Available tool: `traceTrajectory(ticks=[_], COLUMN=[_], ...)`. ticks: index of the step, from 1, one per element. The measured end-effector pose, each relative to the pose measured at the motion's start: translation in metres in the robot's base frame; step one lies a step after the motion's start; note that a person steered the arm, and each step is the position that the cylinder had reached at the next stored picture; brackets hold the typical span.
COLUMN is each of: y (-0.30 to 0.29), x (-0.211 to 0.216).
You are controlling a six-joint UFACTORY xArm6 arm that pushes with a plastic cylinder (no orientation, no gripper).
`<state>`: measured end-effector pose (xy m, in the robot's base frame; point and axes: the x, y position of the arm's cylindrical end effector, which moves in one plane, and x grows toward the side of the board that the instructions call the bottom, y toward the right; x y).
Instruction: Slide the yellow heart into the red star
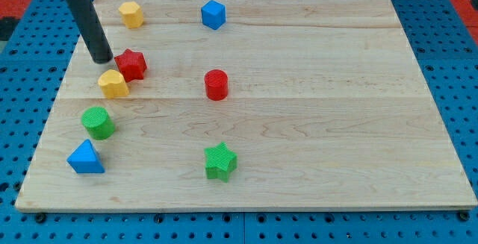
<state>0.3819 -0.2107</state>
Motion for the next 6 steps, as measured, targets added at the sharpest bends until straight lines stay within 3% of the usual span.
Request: traceTrajectory(ticks=[1,3,4,6], y=[0.064,-0.078,-0.040,0.052], x=[0.005,0.011,0.044,0.056])
